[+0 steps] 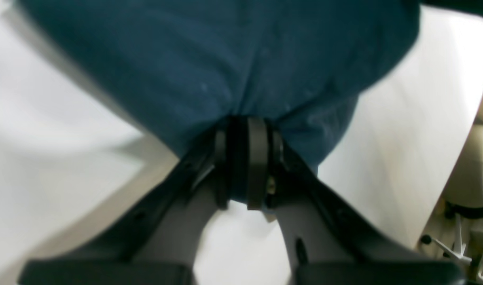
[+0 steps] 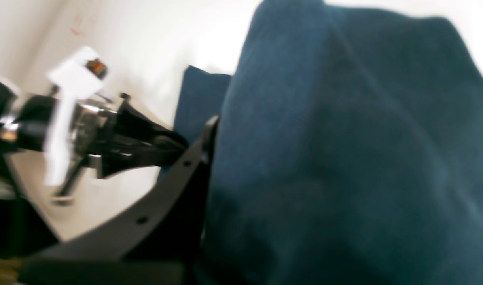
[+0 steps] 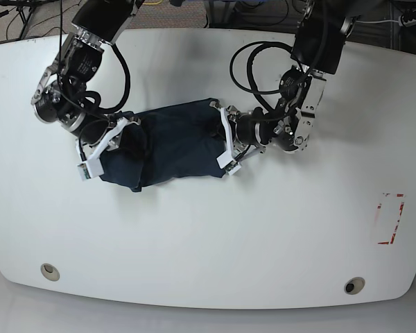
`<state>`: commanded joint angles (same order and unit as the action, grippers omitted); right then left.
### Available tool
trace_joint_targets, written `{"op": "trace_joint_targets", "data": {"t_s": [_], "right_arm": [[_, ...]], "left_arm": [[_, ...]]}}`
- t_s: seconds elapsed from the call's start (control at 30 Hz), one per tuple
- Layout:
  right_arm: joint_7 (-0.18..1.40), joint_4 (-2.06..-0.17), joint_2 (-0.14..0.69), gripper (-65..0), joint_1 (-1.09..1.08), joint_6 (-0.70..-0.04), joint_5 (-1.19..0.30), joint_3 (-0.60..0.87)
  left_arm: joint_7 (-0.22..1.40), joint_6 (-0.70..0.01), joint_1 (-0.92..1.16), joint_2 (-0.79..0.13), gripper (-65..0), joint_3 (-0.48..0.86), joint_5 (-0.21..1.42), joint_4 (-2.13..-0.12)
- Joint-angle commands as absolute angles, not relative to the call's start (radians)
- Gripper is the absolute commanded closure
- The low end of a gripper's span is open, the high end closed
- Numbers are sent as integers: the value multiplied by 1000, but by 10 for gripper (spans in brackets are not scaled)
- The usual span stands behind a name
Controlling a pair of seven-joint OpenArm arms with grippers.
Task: Layout the t-shirt on the table in an organized manner, then fold the t-shirt properly
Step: 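Push both ends toward each other with both grippers, folding the shirt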
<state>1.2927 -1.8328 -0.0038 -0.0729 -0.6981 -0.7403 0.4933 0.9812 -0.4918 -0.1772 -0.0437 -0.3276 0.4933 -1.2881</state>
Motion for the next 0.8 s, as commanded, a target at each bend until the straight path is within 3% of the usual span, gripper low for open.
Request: {"op": "trace_joint_targets", "data": {"t_s": [0.47, 0.57, 0.73, 0.8], "right_arm": [[1218, -1833, -2, -78, -90, -698, -481, 271], [1211, -1833, -2, -159, -93, -698, -426, 236], [1210, -1839, -7, -387, -93, -698, -357, 173], [1210, -1839, -7, -444, -93, -698, -349, 156]], "left_arm": [[983, -496, -179, -53, -49, -325, 493, -1290], [983, -496, -177, -53, -49, -325, 493, -1290], [983, -496, -177, -53, -49, -325, 496, -1290], [983, -498, -177, -53, -49, -325, 496, -1291]]}}
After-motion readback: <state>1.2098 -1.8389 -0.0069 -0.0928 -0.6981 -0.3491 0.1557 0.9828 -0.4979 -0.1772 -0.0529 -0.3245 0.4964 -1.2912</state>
